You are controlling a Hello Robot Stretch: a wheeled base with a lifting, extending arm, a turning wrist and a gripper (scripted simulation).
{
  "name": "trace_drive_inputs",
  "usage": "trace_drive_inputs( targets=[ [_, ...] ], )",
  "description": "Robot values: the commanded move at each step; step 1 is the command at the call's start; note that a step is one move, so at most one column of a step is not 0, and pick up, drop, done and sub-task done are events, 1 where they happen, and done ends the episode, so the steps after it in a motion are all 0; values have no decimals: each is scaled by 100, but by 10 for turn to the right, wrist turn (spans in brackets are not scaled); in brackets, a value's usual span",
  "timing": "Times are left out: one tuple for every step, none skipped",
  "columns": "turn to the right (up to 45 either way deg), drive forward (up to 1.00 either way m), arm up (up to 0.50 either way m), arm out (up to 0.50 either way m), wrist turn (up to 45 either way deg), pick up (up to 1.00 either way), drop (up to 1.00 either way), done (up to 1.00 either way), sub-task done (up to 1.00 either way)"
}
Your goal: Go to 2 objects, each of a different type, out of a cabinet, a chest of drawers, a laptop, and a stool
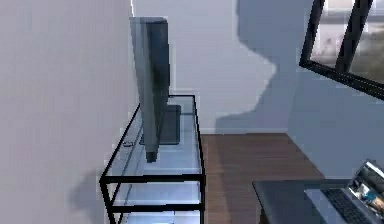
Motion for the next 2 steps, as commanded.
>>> trace_drive_inputs(
  targets=[
    [450,0,0,0,0,0,0,0,0],
    [0,0,0,0,0,0,0,100,0]
  ],
)
